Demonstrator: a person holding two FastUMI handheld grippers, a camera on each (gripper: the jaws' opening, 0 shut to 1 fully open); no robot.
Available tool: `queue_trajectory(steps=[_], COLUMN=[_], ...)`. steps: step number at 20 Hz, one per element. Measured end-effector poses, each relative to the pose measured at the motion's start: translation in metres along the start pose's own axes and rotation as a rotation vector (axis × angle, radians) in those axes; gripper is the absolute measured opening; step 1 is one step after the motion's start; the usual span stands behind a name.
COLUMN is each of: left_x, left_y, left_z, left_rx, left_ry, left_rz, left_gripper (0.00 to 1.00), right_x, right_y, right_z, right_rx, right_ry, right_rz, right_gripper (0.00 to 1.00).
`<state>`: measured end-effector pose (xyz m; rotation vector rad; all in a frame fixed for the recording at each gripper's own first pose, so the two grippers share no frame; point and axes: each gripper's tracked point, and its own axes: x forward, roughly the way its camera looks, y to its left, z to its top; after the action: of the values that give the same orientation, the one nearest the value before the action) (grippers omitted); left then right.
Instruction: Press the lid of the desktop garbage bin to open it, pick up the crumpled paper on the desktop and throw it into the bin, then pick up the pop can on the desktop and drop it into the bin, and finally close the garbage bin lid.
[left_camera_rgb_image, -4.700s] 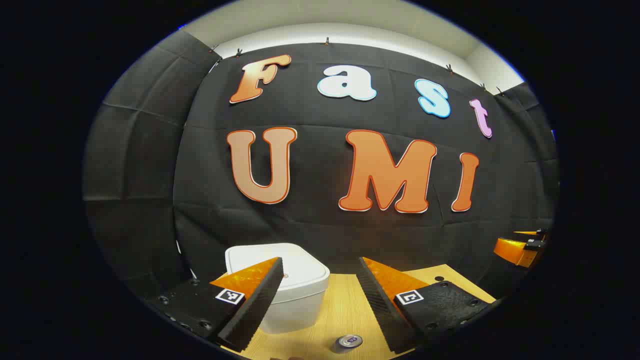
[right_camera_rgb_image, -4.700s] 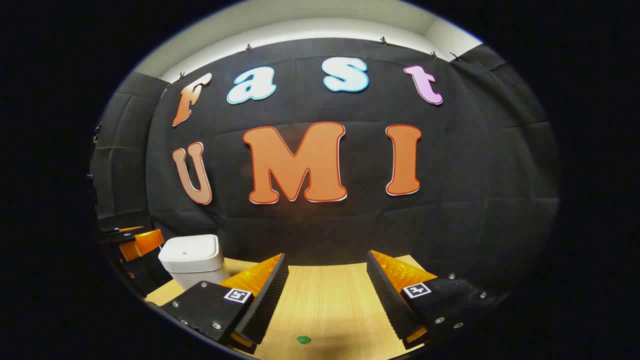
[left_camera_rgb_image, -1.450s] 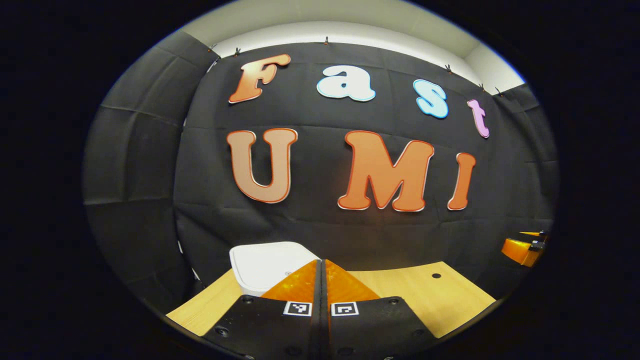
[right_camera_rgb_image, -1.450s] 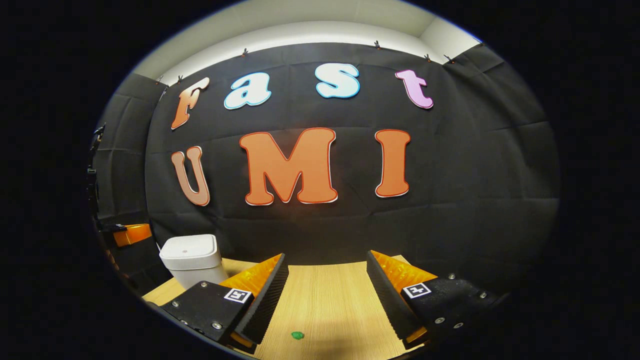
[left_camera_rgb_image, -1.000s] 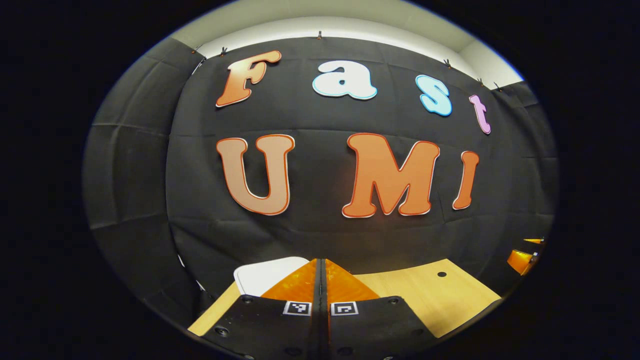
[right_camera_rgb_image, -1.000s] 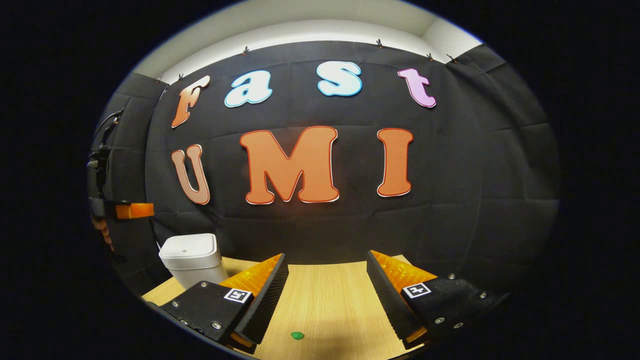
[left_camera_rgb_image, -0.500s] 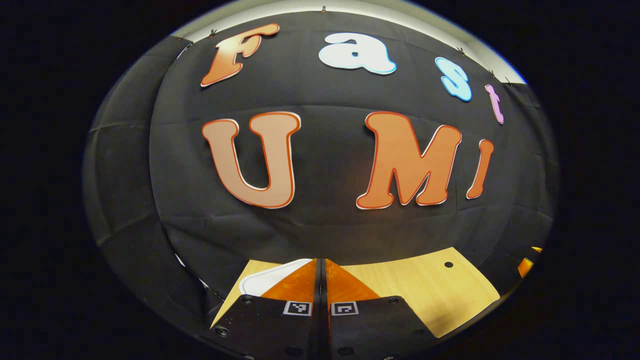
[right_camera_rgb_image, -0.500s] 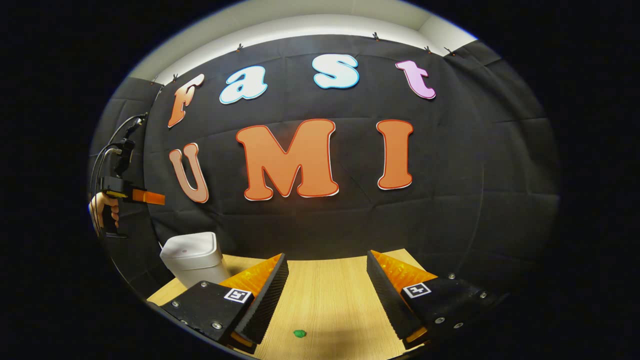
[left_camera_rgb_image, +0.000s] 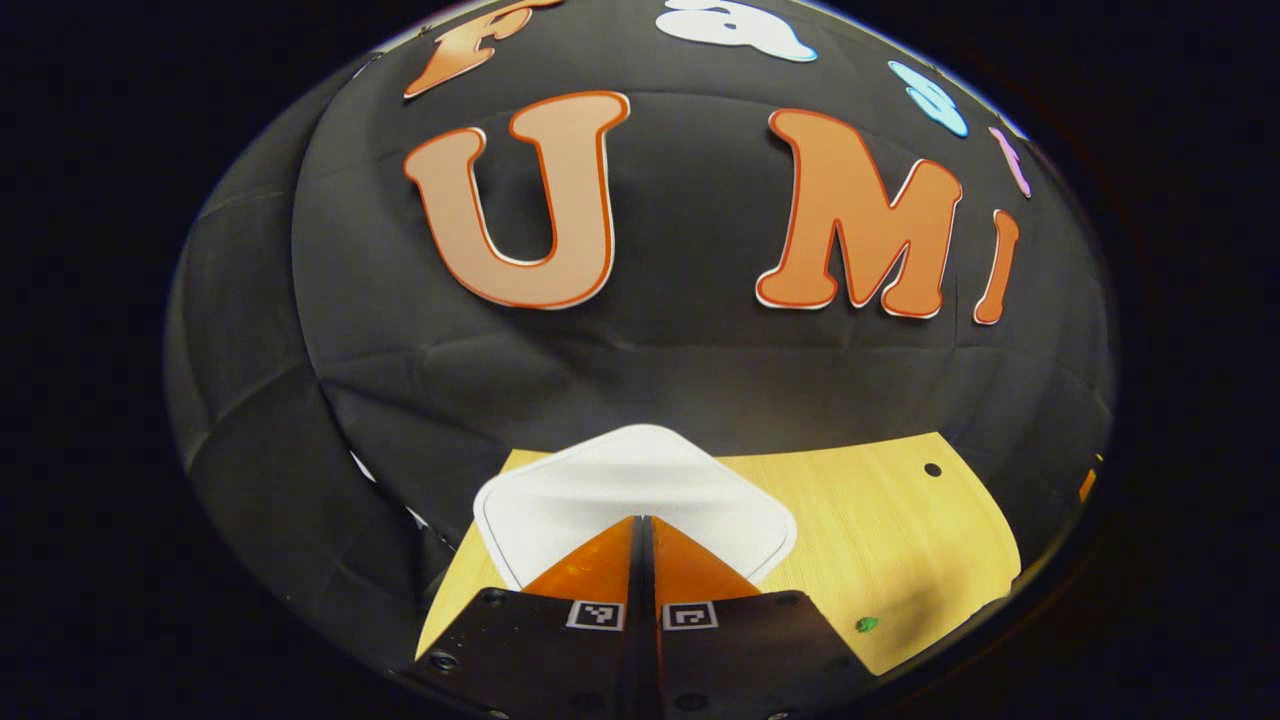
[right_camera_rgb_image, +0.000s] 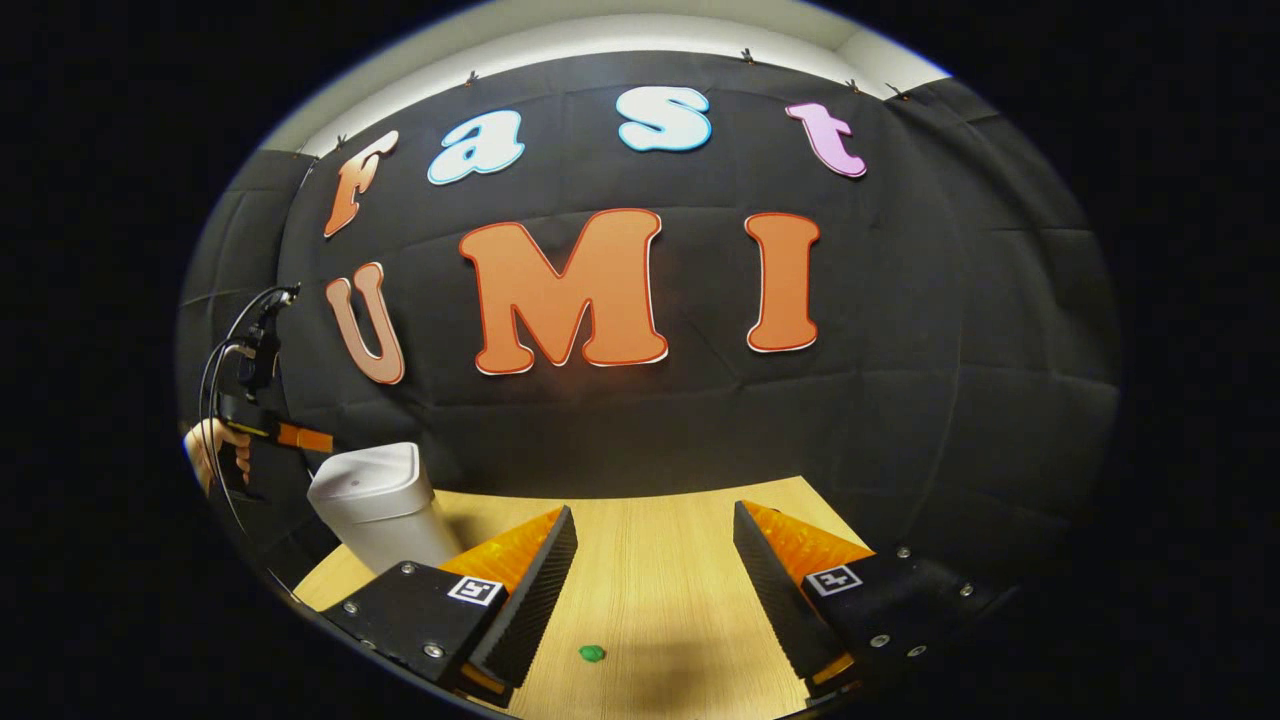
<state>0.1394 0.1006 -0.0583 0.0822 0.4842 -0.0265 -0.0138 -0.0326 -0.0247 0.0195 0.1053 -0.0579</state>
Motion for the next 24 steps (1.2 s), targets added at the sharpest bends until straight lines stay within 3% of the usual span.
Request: queue_trajectory(steps=[7, 10, 15, 16, 19, 24], left_x=[0.015, 0.017, 0.017, 0.014, -0.004, -0.063], left_y=[0.004, 0.005, 0.005, 0.006, 0.016, 0.016], left_z=[-0.043, -0.043, -0.041, -0.039, -0.027, 0.032], left_rx=[-0.014, -0.091, -0.043, -0.043, -0.074, -0.061], left_ry=[0.1, 0.068, 0.041, 0.027, -0.035, -0.301], left_rz=[0.017, 0.0, -0.013, -0.016, 0.023, 0.056], left_gripper=[0.0, 0.0, 0.0, 0.04, 0.0, 0.0], right_x=[-0.002, -0.002, -0.003, -0.004, -0.006, -0.008], right_y=[-0.001, -0.001, 0.002, 0.0, -0.002, -0.008], right_z=[-0.001, -0.003, 0.001, 0.001, 0.0, 0.002], right_rx=[-0.006, -0.007, 0.016, 0.012, 0.006, 0.034], right_ry=[-0.004, -0.004, -0.016, -0.019, -0.014, -0.019], right_rz=[-0.013, -0.011, -0.001, -0.004, -0.003, -0.01], right_gripper=[0.94, 0.94, 0.94, 0.94, 0.94, 0.94])
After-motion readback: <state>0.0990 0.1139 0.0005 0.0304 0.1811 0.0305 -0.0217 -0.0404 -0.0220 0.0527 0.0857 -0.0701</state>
